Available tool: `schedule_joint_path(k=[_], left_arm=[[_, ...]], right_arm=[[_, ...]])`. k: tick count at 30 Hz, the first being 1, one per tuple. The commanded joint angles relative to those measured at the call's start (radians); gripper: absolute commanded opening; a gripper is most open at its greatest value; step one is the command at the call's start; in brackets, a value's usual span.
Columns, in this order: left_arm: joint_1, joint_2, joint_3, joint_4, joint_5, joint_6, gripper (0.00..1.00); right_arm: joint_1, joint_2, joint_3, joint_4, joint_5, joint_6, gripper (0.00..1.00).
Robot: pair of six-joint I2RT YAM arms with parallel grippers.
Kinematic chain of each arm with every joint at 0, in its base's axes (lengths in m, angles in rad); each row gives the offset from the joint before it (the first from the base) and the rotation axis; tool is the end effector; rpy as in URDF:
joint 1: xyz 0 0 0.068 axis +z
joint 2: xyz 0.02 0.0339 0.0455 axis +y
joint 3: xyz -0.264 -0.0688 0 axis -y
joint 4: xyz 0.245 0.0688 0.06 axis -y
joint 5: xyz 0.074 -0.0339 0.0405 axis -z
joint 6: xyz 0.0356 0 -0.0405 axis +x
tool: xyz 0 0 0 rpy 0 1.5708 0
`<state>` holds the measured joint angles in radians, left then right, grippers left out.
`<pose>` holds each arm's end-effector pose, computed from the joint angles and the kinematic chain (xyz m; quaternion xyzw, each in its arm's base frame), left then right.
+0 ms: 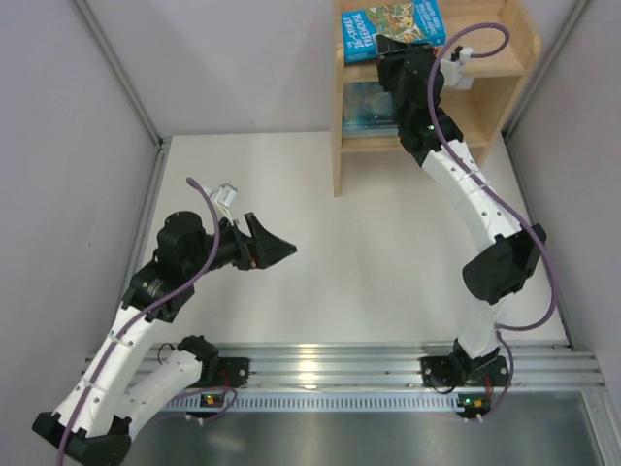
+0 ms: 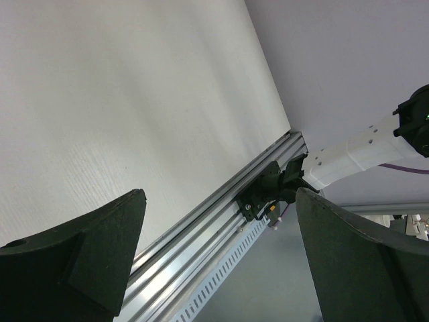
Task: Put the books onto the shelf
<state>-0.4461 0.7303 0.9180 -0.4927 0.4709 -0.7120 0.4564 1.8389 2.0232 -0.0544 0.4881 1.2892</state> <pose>0.1317 -0.0809 0.3625 0.0328 0.7954 -0.4722 0.3785 0.3883 0.1720 0.4856 0.4250 0.5120 0.4562 0.5908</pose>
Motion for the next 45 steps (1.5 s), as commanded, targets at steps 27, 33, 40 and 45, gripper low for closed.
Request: schedule_joint_path(k=[27,33,40,45], left_arm=[[0.001,0.020,0.001,0.048,-0.020,-0.035,0.99],[0.003,0.012,0.007,0.045,-0.017,-0.038,0.99],[0.001,0.003,0.002,0.040,-0.017,-0.046,0.99],[0.001,-0.005,-0.014,0.048,-0.012,-0.053,0.98]], right_arm=[[-0.048,-0.055,-0.029,0.031,-0.193,-0.018,0.53],[-0.056,-0.049,-0.012,-0.022,-0.235,-0.010,0.62],[-0.076,-0.070,-0.014,-0.113,-0.240,-0.013,0.51],[-0.081,-0.095,-0.044,-0.102,-0.247,-0.040,0.52]])
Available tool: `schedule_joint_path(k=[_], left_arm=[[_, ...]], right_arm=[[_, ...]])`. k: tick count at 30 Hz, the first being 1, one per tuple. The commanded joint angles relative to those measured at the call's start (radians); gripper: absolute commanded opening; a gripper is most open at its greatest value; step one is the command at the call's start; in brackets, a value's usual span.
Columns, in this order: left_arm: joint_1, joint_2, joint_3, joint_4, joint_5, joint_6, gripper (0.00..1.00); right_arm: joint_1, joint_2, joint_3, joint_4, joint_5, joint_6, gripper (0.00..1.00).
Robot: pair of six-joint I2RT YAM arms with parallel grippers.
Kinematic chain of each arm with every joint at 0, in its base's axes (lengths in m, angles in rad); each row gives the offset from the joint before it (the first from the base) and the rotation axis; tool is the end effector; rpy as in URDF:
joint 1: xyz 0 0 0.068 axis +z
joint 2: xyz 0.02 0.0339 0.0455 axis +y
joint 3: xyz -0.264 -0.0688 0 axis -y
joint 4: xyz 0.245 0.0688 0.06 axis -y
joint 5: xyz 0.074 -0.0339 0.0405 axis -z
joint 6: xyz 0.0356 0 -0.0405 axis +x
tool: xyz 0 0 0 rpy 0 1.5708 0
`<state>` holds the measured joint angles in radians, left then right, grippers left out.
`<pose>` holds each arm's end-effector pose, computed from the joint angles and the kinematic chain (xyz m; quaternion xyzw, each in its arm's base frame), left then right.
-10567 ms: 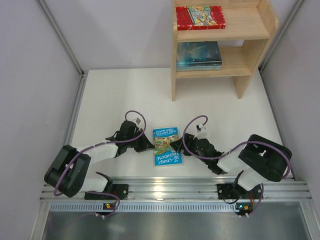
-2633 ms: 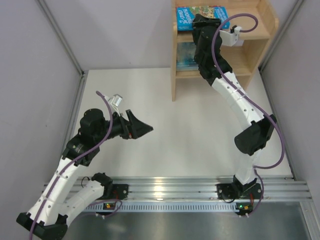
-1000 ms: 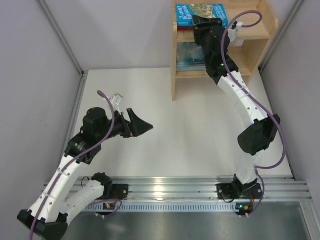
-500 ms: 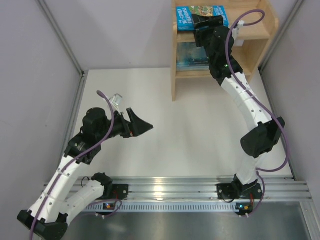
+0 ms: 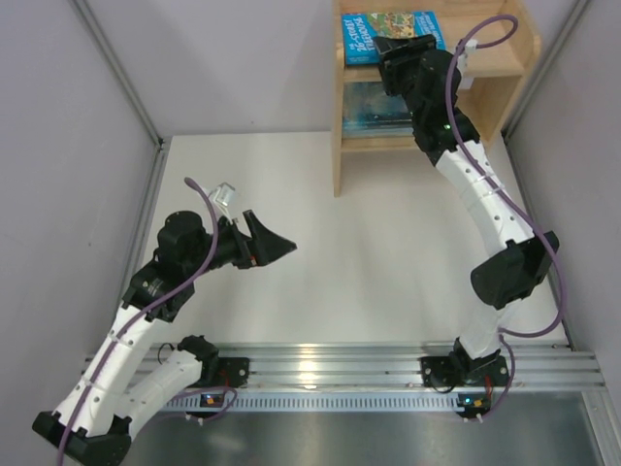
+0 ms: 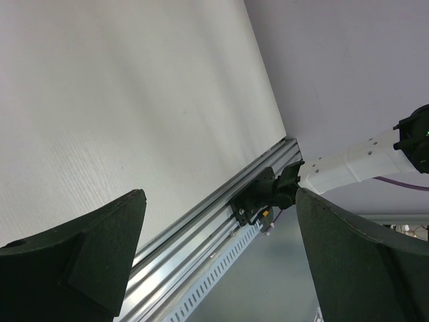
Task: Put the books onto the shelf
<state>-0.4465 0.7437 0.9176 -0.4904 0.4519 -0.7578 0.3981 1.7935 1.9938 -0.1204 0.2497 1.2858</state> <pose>0.1352 -0.0820 0.3607 0.0076 0.8000 -0.4734 0.3686 0.3856 0.1526 0.4872 0.3716 0.5685 0.4876 0.5486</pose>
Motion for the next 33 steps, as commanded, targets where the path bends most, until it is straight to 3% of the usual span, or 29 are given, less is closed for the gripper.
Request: schedule_joint_path(k=[1,7,11,19,23,27,31,33], left_arm=[[0.002,-0.018,-0.014,0.047,0.007,-0.009,0.98],[0.002,-0.021,-0.022,0.058,0.010,-0.017,0.98],[0.002,-0.010,-0.020,0.062,0.011,-0.014,0.98],[0.002,0.025,-0.016,0.076,0.014,-0.003,0.98],[0.002,0.042,-0.022,0.091,0.013,-0.003,0.98],[0.002,0.063,-0.022,0.101,0.016,-0.002,0.98],[0.003,0.065,-0.023,0.101,0.016,-0.002,0.98],[0.002,0.063,-0.025,0.102,0.011,-0.002,0.98]], right_arm=[[-0.024,-0.054,-0.023,-0.029,-0.010,-0.046,0.52],[-0.027,-0.075,-0.084,0.086,-0.033,-0.059,0.48],[-0.028,-0.062,-0.104,0.217,-0.055,-0.052,0.28],[-0.030,0.032,0.016,0.245,-0.082,-0.036,0.18],[-0.044,0.093,0.074,0.249,-0.084,-0.003,0.02],[-0.053,0.148,0.102,0.283,-0.110,0.069,0.01],[-0.053,0.152,0.109,0.278,-0.150,0.050,0.25],[-0.056,0.116,0.073,0.262,-0.147,0.041,0.28]])
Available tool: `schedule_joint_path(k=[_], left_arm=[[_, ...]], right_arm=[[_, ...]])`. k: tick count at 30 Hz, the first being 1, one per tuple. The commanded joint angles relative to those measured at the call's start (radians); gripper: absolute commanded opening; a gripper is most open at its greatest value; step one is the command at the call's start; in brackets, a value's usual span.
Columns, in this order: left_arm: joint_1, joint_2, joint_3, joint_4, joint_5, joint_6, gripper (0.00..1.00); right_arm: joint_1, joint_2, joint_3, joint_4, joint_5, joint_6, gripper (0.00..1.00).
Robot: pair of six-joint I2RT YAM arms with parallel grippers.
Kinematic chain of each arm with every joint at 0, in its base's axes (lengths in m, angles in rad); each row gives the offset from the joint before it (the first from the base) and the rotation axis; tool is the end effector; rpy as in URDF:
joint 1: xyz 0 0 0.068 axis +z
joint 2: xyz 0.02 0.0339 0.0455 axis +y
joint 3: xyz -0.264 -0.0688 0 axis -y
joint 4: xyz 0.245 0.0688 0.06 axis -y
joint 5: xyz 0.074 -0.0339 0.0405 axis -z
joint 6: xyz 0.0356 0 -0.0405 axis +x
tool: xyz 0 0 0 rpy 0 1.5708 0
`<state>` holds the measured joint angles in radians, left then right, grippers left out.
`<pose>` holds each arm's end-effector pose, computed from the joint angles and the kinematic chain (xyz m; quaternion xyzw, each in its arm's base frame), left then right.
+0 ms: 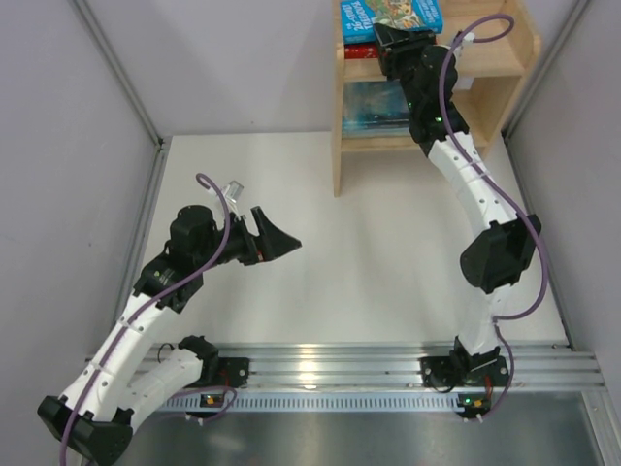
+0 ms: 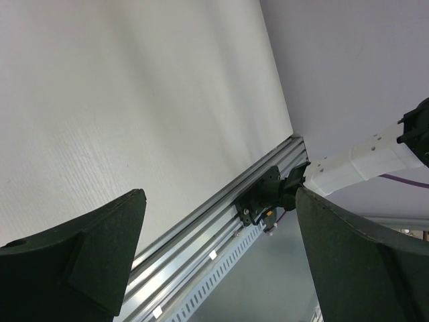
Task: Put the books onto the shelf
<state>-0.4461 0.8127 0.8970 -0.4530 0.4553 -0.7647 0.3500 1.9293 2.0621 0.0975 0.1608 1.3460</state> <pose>0.1524 -0.0902 0.3474 -0.0014 0.8135 -0.4666 0.3471 0.4282 0.1502 0.4775 0.3511 0.5139 0.5528 0.5541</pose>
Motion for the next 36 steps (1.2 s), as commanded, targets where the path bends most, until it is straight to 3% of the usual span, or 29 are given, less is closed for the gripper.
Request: schedule_joint_path(k=[1,7,17,25,33,36], left_arm=[[0.003,-0.006,-0.006,0.065,0.009,0.004,0.98],[0.001,-0.004,-0.012,0.080,0.023,-0.008,0.98],[0.001,-0.009,-0.006,0.066,0.026,0.002,0.98],[0.001,-0.015,-0.003,0.057,0.023,0.007,0.98],[0.001,-0.030,-0.020,0.068,0.023,-0.012,0.98],[0.001,-0.037,-0.023,0.069,0.020,-0.016,0.98]], right_arm=[[-0.011,-0.035,-0.016,0.044,-0.052,-0.022,0.31],[-0.028,-0.134,-0.135,0.010,-0.038,-0.024,0.45],[-0.034,-0.105,-0.030,-0.127,-0.092,-0.048,0.50],[-0.048,-0.159,-0.088,-0.189,-0.112,-0.082,0.60],[-0.060,-0.181,-0.132,-0.202,-0.150,-0.099,0.58],[-0.062,-0.181,-0.120,-0.235,-0.142,-0.134,0.53]])
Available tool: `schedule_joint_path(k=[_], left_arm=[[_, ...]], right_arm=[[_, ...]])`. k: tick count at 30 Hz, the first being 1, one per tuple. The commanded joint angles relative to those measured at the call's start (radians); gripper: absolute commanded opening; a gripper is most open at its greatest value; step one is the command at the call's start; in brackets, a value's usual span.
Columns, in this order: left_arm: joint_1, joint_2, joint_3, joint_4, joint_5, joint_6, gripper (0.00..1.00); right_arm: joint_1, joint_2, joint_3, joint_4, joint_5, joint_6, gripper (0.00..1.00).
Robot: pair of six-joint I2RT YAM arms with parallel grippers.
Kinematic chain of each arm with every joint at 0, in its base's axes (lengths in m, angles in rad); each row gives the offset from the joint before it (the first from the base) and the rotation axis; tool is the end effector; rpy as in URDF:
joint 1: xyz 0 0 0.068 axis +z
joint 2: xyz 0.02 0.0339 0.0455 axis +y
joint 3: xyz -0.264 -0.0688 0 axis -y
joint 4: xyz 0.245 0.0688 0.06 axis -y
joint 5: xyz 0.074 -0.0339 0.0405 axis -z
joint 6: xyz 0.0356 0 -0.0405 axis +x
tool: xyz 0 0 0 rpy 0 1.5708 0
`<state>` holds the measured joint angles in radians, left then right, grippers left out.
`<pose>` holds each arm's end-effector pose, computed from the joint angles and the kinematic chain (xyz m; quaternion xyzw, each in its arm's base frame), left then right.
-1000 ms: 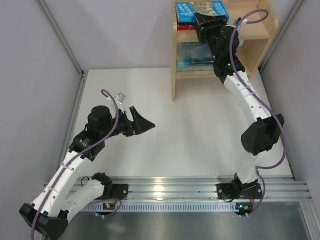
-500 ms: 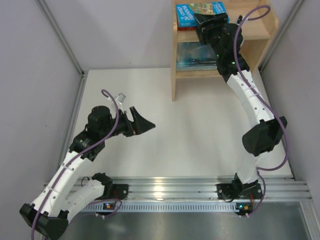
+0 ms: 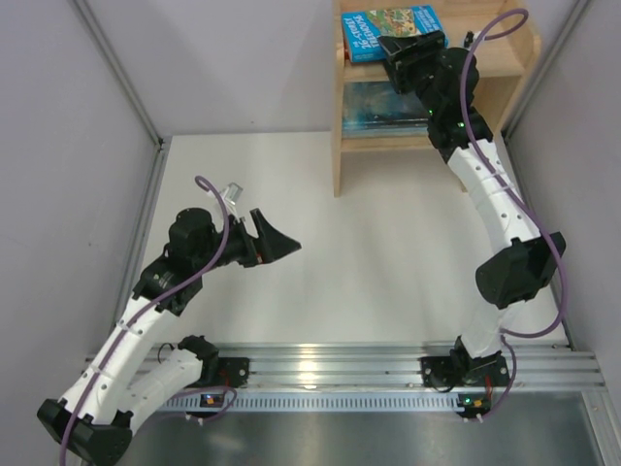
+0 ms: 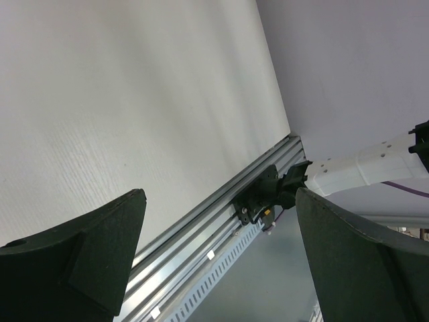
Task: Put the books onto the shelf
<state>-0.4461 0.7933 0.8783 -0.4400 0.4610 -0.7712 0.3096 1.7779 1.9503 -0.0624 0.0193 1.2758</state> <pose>0.1493 -0.0890 0.3454 -0.0006 0.8097 -0.4718 0.3490 0.3948 0.1256 0.4850 0.3163 0.5874 0.5260 0.5274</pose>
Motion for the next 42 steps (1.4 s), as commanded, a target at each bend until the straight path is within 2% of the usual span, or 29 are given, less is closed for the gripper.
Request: schedule_joint_path(k=[1,12,18,19,21,24,27,28,36,42], left_arm=[[0.001,-0.017,-0.005,0.055,0.016,-0.011,0.98],[0.001,-0.016,-0.009,0.063,0.018,-0.017,0.98],[0.001,-0.012,-0.010,0.067,0.016,-0.020,0.98],[0.001,-0.011,-0.012,0.067,0.016,-0.019,0.98],[0.001,-0.009,-0.012,0.069,0.016,-0.019,0.98],[0.001,0.000,-0.012,0.075,0.018,-0.017,0.98],[0.001,0.010,-0.006,0.078,0.015,-0.013,0.98],[0.001,0.014,-0.004,0.080,0.015,-0.013,0.98],[0.001,0.038,0.002,0.099,0.016,-0.019,0.97],[0.001,0.056,0.014,0.099,0.011,-0.010,0.97]], right_arm=[[-0.023,-0.029,0.002,-0.089,0.007,-0.073,0.52],[-0.043,-0.052,-0.011,-0.122,-0.013,-0.159,0.56],[-0.053,-0.080,-0.037,-0.125,-0.010,-0.199,0.45],[-0.055,-0.087,-0.040,-0.126,-0.015,-0.208,0.39],[-0.055,-0.095,-0.045,-0.122,-0.015,-0.240,0.36],[-0.058,-0.117,-0.077,-0.096,-0.013,-0.243,0.26],[-0.063,-0.136,-0.102,-0.080,-0.047,-0.254,0.12],[-0.064,-0.140,-0.108,-0.065,-0.048,-0.259,0.10],[-0.073,-0.074,-0.074,0.053,-0.136,-0.263,0.02],[-0.072,-0.023,-0.038,0.105,-0.153,-0.247,0.00]])
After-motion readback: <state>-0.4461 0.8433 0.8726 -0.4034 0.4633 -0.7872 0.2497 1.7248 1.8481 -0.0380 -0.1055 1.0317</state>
